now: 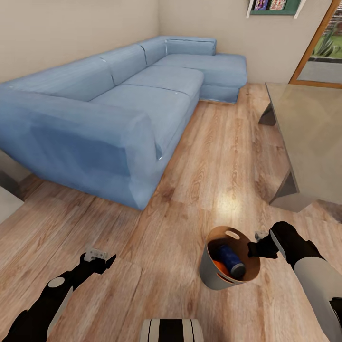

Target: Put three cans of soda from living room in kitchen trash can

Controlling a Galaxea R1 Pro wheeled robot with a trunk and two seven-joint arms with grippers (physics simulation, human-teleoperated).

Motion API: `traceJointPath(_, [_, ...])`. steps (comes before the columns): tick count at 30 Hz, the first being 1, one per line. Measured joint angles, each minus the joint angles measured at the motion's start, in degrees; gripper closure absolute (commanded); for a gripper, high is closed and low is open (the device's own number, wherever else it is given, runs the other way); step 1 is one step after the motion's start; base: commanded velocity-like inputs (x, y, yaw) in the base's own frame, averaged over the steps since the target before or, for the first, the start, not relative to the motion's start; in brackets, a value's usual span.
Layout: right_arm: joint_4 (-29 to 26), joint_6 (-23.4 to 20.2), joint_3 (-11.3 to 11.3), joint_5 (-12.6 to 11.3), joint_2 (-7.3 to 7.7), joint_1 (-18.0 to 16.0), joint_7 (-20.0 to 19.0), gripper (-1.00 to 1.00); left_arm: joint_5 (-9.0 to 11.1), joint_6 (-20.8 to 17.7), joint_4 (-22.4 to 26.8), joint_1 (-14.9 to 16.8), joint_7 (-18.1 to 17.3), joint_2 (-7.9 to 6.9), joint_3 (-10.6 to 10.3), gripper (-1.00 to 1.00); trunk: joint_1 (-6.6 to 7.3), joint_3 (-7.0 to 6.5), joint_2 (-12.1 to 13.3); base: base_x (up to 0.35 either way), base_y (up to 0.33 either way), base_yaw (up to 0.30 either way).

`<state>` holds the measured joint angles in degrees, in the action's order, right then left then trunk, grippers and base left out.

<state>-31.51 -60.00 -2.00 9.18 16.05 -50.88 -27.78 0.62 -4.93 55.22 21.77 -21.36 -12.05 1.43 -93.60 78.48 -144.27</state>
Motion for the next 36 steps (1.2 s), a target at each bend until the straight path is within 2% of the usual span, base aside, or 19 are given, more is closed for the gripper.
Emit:
traceJointPath(1, [0.13,0.00,-0.19,0.19,-0.33,0.08,-0.16,-1.00,0.00,0.01,-0.02,0.03,0.00,0.01,-0.03,-1.00,-0.03,0.02,0.01,0.000,0.000,0.000])
traceJointPath(36, [0.14,0.00,-0.12,-0.20,-0.33,0.10,-0.26,-1.00,0.00,0.10,-0.04,0.03,0.00,0.01,-0.03,-1.00,-0.03,0.02,0.01,0.000,0.000,0.000])
